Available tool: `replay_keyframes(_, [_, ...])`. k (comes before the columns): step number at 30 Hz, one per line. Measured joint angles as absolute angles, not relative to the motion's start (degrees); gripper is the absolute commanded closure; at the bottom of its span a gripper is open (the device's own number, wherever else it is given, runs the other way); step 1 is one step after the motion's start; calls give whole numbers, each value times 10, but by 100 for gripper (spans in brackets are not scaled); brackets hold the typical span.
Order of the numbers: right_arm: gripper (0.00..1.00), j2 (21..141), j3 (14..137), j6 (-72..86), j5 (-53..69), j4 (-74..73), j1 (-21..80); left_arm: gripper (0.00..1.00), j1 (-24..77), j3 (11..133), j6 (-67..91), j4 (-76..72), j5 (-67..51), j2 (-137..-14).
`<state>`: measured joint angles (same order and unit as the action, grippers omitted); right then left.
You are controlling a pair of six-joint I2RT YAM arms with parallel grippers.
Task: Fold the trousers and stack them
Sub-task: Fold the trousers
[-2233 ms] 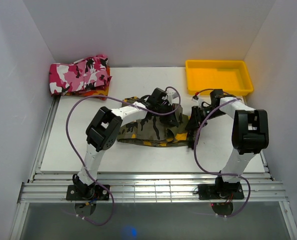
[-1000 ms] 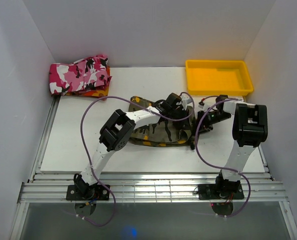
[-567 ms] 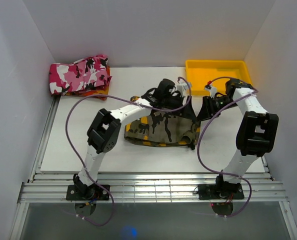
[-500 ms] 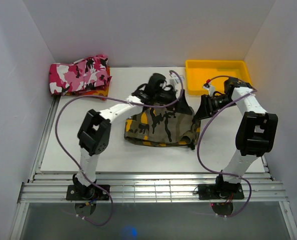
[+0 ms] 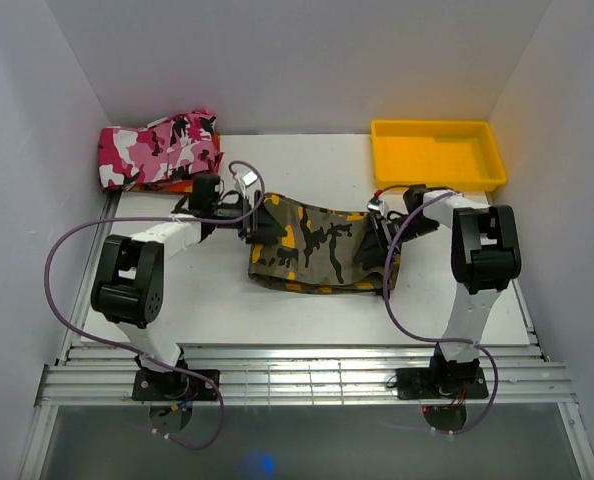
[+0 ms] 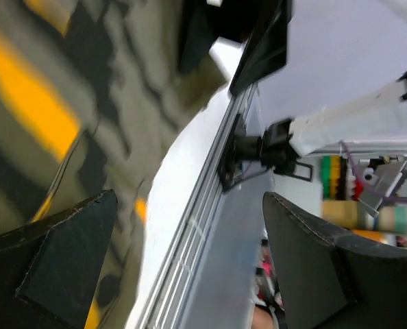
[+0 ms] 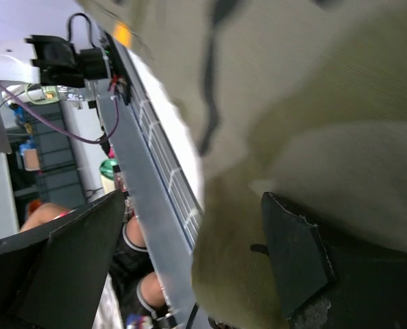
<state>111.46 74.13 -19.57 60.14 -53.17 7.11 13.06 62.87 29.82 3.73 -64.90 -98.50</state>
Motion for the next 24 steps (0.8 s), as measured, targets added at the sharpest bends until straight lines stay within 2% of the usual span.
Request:
replay_keyframes(4, [13, 1154, 683, -192, 582, -504, 62, 5, 101, 489, 294, 18, -661, -1002])
replay_keyframes(6, [14, 1157, 674, -192, 588, -495, 61, 8, 69, 467, 277, 30, -667, -1031])
replay_keyframes(9, [13, 1157, 672, -190, 589, -488, 61, 11, 22, 479, 256, 46, -708, -1076])
replay_keyframes(14, [15, 1157, 676, -204, 591, -497, 62, 13, 2, 499, 209, 85, -737, -1096])
replay_keyframes(19, [15, 1138, 743, -243, 582, -562, 64, 13, 10, 540, 136, 165, -716, -1036])
replay_keyframes(24, [15, 1069, 837, -223, 587, -548, 58, 17, 28, 655, 159, 140, -703, -976])
